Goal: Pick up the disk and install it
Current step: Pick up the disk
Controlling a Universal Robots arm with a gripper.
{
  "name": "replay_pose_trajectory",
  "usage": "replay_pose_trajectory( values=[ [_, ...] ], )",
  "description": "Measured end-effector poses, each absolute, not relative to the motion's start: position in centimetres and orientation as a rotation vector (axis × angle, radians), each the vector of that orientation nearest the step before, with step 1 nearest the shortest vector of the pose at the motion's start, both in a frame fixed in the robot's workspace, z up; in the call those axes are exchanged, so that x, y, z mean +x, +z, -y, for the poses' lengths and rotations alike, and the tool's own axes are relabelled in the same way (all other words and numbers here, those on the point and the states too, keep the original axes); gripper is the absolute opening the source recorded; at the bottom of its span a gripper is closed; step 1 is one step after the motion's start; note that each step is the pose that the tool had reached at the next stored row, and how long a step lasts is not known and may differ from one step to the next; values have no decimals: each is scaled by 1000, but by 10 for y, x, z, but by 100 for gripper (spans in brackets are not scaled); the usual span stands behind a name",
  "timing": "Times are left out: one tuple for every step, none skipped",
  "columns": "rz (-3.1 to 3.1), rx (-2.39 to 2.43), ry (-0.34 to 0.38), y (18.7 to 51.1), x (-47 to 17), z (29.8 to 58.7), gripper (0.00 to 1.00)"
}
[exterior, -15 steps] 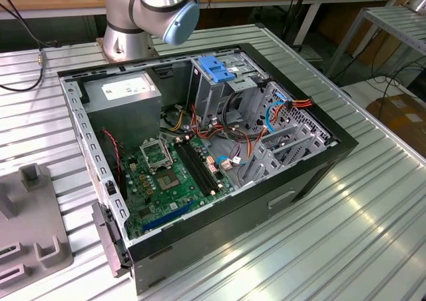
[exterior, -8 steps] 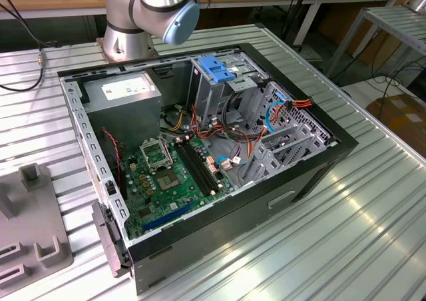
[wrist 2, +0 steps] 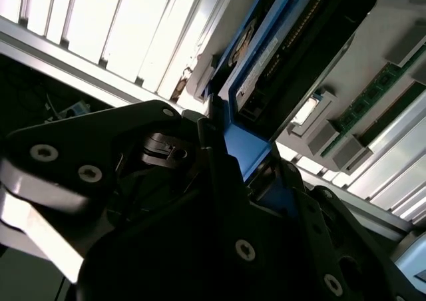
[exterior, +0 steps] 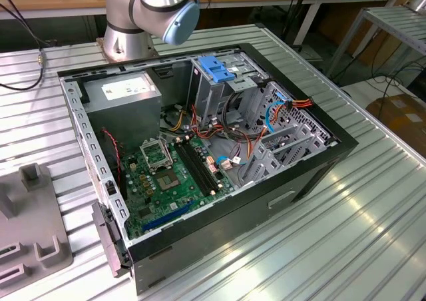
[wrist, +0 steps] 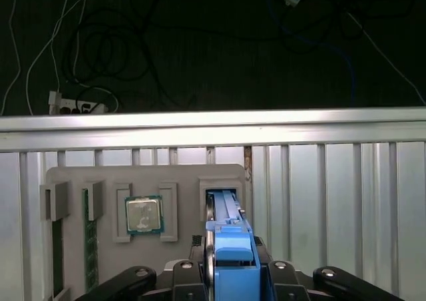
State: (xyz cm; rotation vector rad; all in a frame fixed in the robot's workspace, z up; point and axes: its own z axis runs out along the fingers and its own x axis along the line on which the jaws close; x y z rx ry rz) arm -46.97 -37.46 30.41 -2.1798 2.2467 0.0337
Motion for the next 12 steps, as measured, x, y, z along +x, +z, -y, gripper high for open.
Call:
replay_pose_trajectory(
  values=[
    [-2247, -2180, 34, 306, -470, 375, 37],
    [-2247, -2180, 34, 308, -470, 375, 37],
    [-2247, -2180, 34, 310, -470, 375, 37],
    [-2247, -2180, 34, 312, -470, 375, 37],
    [-2247, -2180, 34, 314, -470, 375, 37],
    [-2247, -2180, 34, 316, -470, 375, 37],
    [-2247, -2180, 34, 318, -470, 375, 37],
    [-2247, -2180, 34, 321, -470, 375, 37],
    [-2247, -2180, 34, 322, -470, 375, 37],
    [-2247, -2180, 34, 324, -470, 375, 37],
    [-2247, -2180, 34, 326, -470, 375, 37],
    [-2247, -2180, 34, 328, -470, 375, 37]
  ],
)
